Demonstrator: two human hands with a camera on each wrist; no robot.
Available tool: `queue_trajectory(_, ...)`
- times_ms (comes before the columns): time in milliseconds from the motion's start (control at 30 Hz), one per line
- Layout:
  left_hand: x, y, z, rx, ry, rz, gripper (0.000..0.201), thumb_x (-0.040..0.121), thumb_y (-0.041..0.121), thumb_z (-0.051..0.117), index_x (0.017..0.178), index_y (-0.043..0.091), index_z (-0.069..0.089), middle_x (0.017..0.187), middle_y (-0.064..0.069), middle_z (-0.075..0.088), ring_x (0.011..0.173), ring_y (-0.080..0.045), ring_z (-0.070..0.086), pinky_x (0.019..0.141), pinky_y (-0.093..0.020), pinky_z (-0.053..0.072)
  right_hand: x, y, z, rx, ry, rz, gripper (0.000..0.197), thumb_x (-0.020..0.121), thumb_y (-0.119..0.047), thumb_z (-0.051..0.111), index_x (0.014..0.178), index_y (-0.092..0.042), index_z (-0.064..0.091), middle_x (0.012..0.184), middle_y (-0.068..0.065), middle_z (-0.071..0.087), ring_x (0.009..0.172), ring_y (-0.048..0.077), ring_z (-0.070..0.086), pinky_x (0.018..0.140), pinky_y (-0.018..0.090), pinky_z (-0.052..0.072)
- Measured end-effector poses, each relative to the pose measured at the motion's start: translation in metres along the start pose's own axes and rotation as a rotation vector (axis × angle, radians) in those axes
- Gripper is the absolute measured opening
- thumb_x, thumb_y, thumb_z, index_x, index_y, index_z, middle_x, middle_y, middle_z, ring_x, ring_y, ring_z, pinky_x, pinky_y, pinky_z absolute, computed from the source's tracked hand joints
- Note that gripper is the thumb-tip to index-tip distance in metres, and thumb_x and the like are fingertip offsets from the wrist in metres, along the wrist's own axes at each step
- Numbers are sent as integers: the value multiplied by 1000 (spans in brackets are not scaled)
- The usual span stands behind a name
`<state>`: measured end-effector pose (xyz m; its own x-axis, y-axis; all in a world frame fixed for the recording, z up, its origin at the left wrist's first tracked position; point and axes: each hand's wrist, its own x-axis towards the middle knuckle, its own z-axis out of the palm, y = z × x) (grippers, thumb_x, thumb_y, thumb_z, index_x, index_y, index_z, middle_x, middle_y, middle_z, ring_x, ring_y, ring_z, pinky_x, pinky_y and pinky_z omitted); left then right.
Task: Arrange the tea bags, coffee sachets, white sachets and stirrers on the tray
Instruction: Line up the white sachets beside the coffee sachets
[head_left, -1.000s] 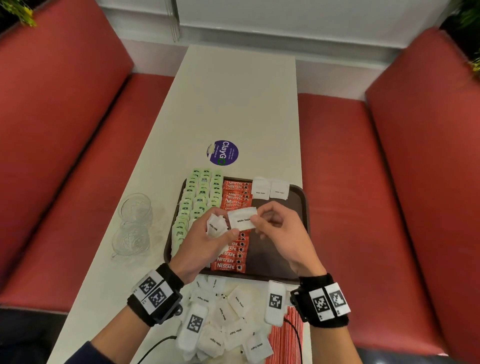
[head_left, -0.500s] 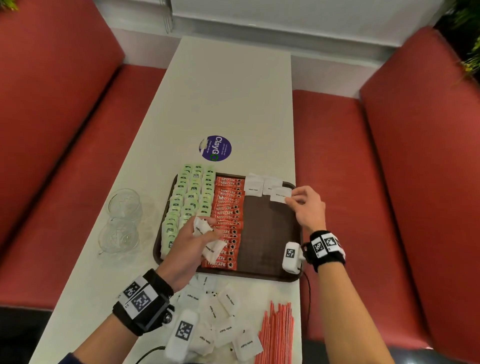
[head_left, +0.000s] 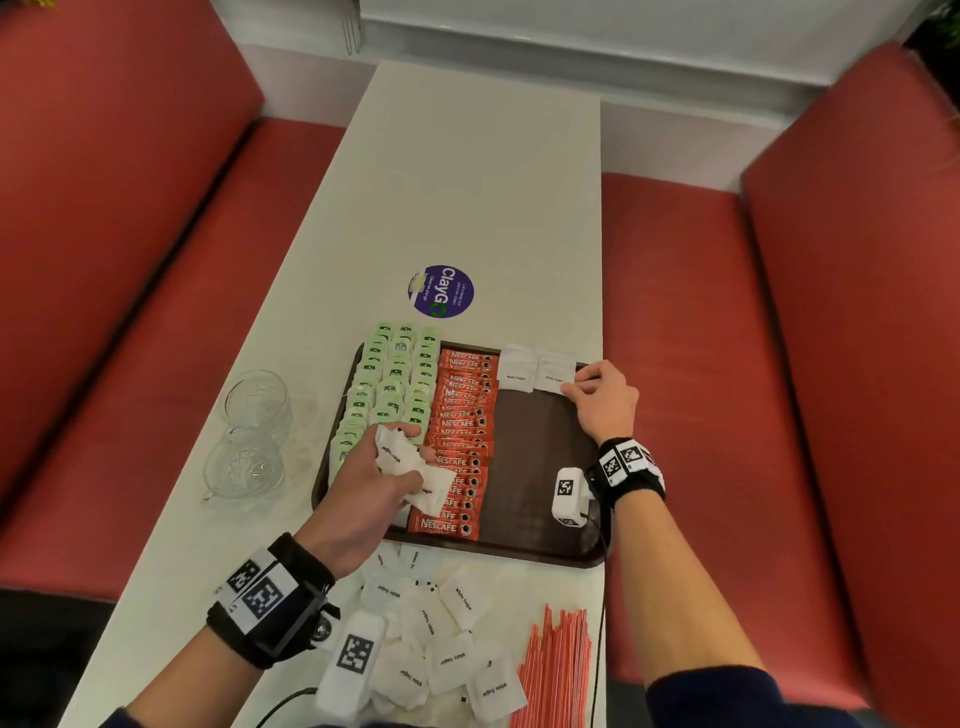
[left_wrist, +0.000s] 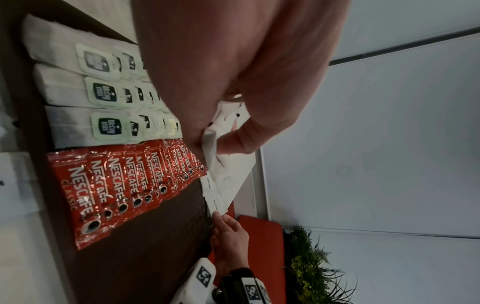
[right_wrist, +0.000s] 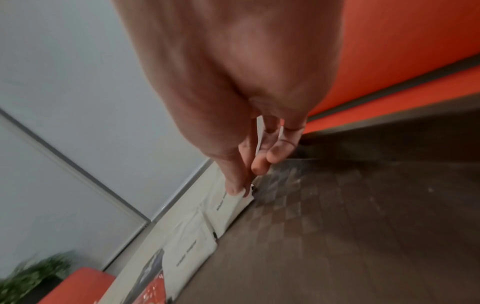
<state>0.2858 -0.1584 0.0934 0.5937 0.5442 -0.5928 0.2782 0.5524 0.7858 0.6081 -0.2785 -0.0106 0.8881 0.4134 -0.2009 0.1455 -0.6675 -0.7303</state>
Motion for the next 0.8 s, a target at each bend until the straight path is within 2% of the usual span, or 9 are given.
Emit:
queue_trajectory(100, 0, 2, 1, -21, -26, 6, 60, 92, -26, 56, 136, 15, 58, 117, -15, 72, 110, -28, 68, 83, -38, 57, -7, -7, -2, -21, 16, 40, 19, 96, -19, 83, 105, -13, 67, 86, 3, 77, 87, 4, 47, 82, 31, 37)
queue_trajectory(167, -2, 3, 2, -32, -37, 14, 60, 92, -27, 55, 136, 15, 58, 115, -13, 73, 110, -28, 68, 85, -40, 57, -9, -10, -1, -51, 45, 55, 19, 96, -18, 82, 105, -12, 66, 89, 5, 77, 80, -2, 43, 81, 31, 38)
queue_trajectory(267, -4, 7, 3, -46, -50, 32, 60, 93, -26, 56, 136, 15, 58, 116, -11, 76, 118, -31, 72, 92, -46, 58, -14, -19, 0, -78, 69, 55, 23, 95, -18, 84, 104, -13, 64, 89, 5, 74, 78, 5, 54, 83, 35, 50)
queue_trajectory(333, -7, 10, 5, -73, -70, 45, 59, 95, -26, 55, 138, 14, 57, 123, -15, 75, 121, -34, 73, 95, -48, 59, -19, -27, 0, -130, 97, 15, 29, 93, -19, 86, 107, -15, 61, 98, 5, 72, 91, 23, 65, 83, 37, 51)
queue_trajectory(433, -11, 15, 7, -137, -87, 77, 54, 97, -27, 52, 137, 10, 54, 124, -17, 74, 118, -34, 76, 80, -35, 62, -40, -51, -2, -105, 114, -106, 27, 98, -28, 82, 112, -16, 62, 107, 3, 68, 92, 18, 63, 82, 32, 52)
queue_trajectory(533, -12, 17, 9, -203, -95, 111, 50, 98, -25, 51, 135, 9, 53, 124, -17, 73, 118, -34, 76, 74, -28, 62, -89, -88, -10, 43, -91, -155, 29, 105, -50, 69, 103, -21, 67, 93, -8, 73, 79, 3, 68, 68, 9, 48)
queue_trajectory(567, -11, 17, 11, -215, -91, 123, 49, 99, -24, 52, 134, 9, 53, 125, -17, 73, 119, -33, 76, 76, -29, 63, -109, -99, -12, 95, -208, -147, 35, 104, -58, 64, 103, -24, 68, 90, -9, 75, 78, 3, 71, 69, 11, 50)
queue_trajectory(667, -9, 16, 14, -225, -61, 174, 48, 98, -23, 54, 135, 9, 54, 122, -14, 75, 116, -26, 76, 82, -33, 63, -159, -113, -14, 211, -490, -120, 40, 97, -71, 66, 108, -32, 71, 95, -10, 80, 85, 9, 78, 82, 32, 65)
queue_trajectory(800, -12, 18, 18, -247, -43, 229, 56, 94, -26, 50, 134, 14, 55, 112, -11, 70, 106, -22, 70, 77, -31, 61, -190, -110, -12, 399, -583, -63, 31, 94, -30, 88, 120, -30, 72, 98, -1, 83, 92, 21, 81, 88, 39, 67)
